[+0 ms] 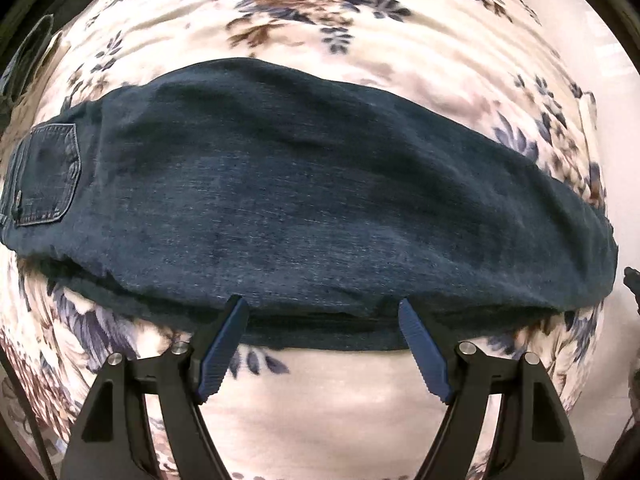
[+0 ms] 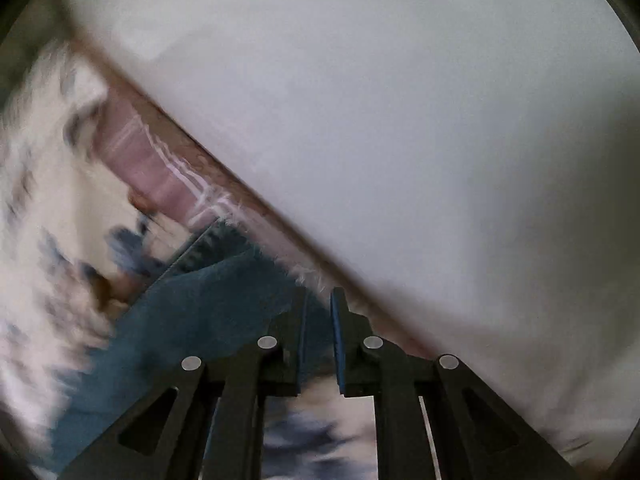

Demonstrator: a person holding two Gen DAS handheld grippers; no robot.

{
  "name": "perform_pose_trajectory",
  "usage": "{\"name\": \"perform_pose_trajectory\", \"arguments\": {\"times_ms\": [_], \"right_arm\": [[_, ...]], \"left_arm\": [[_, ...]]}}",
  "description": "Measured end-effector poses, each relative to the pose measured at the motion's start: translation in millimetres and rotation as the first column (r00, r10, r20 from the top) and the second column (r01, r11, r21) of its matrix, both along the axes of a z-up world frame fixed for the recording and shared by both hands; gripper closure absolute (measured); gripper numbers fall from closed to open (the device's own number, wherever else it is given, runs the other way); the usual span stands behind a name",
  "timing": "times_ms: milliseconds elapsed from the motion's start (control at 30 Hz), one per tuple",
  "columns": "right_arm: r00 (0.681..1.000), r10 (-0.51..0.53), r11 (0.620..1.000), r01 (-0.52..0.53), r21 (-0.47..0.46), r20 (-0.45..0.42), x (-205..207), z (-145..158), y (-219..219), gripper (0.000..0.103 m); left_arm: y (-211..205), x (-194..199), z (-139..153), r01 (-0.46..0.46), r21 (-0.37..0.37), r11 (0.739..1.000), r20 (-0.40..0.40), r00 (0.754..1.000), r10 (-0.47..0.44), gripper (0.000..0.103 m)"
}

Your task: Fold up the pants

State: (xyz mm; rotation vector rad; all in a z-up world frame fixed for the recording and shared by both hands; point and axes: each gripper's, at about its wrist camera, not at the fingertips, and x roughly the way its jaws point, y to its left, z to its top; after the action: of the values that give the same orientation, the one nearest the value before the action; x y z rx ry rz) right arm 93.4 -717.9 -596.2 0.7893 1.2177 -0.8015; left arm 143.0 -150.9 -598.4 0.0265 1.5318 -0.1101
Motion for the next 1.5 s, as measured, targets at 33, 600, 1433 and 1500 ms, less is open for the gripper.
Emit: {"name": "perform_pose_trajectory", "arguments": {"times_ms": [33,600,1433,1500], "right_arm": [[0.999,0.048,0.999,-0.048,-0.016,-0.004,4,4,3,0.081],[0.869,0.458,0.837,-0.493,-0.239,-0.186,77,21,48,0.1],[0.963,0.235,0.857,-0.269,0.439,0.132,64,-36,219,0.033],[0.981,0.166,0.867,-0.191,0.459,0.096,63,-65,233,0.039]], "left_arm": [[1,0,1,-0.001,0.001,1.0,0.002,1.0,0.001,0.026],[-53,8,19,0.057,-0.05,0.997,0.028,0.998,-0.056,0.026],[140,9,31,-0.47,-0.167,0.867,0.006,0.879,0.478,0.026],[174,7,26,-0.519,-0.132,0.844,0.021,0.85,0.526,0.026]]}}
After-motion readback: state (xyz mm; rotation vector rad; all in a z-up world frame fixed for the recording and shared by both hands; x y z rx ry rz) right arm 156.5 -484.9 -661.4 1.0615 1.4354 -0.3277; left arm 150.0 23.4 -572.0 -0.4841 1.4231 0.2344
